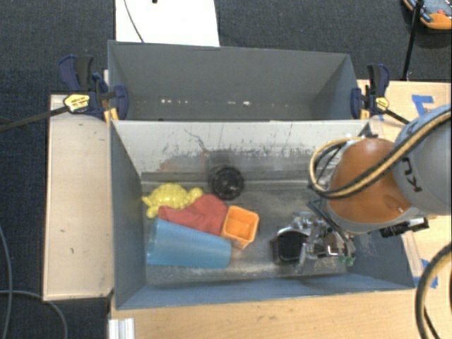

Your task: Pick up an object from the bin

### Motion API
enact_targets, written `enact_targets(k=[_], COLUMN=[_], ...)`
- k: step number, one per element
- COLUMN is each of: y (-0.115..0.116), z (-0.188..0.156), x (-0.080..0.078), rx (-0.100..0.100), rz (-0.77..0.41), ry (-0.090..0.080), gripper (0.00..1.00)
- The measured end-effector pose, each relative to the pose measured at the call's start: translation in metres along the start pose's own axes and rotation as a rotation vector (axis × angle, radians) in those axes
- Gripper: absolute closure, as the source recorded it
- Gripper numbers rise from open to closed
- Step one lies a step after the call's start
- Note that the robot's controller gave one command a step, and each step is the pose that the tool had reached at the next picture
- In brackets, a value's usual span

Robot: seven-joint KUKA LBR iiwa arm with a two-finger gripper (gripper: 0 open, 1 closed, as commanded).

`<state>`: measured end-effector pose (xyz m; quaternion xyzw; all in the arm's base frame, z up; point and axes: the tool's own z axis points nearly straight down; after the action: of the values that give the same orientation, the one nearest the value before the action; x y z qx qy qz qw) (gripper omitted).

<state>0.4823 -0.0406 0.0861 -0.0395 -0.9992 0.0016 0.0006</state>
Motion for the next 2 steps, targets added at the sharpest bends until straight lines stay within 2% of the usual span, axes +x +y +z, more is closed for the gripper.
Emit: enact_targets(k=[1,2], y=[-0.019,-0.054], z=[-0.070,-0.051], x=[0.004,-0.011], rx=[-0.004,0.000], rz=[-0.193,-0.272], ry=[0.008,-0.010], gripper=[1.00,1.00])
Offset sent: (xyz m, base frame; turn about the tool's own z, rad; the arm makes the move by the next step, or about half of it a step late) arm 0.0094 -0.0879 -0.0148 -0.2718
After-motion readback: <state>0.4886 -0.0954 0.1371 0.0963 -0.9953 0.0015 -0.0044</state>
